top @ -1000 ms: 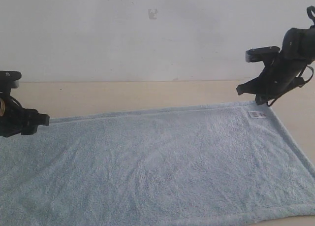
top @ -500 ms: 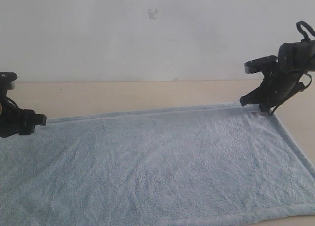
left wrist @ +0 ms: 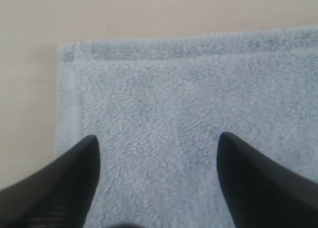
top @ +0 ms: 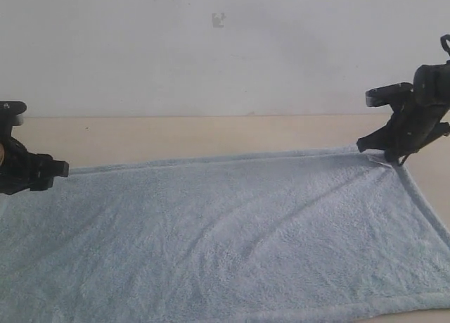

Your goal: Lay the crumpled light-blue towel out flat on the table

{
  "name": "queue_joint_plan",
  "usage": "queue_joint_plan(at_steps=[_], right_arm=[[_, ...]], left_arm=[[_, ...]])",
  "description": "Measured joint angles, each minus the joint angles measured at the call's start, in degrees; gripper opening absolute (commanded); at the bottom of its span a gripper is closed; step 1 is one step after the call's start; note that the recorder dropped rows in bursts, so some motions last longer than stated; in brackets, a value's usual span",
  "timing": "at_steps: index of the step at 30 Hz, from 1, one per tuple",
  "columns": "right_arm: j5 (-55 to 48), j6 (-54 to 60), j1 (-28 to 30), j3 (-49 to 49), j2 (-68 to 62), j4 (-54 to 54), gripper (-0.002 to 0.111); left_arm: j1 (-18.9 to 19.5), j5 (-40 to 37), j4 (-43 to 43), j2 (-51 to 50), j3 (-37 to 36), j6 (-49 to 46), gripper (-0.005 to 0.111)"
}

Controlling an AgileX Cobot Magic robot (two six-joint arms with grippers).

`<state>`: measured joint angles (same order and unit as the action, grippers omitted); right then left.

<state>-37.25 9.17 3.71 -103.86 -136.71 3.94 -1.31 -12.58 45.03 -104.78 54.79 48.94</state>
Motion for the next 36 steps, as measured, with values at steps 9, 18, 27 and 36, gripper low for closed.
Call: queue_joint_plan(at_steps=[9,18,27,36], right_arm=[[-4.7,-1.3,3.6,-0.4,0.4,0.3,0.000],[-5.0,1.0,5.5,4.5,7.4,-0.6,0.000],[-3.3,10.6,4.3,4.5,11.3,-13.9,0.000],[-3.4,13.1,3.4,4.5,11.3,-16.4,0.000]], left_arm=[[0.0,2.5,0.0,0.0,0.0,0.1,0.064],[0.0,8.4,-0.7,0.0,0.0,0.5,0.064],[0.0,10.1,-0.7,-5.9,3.0,0.8,0.061],[0.0,5.6,-0.7,-7.3,10.7,0.6,0.004]])
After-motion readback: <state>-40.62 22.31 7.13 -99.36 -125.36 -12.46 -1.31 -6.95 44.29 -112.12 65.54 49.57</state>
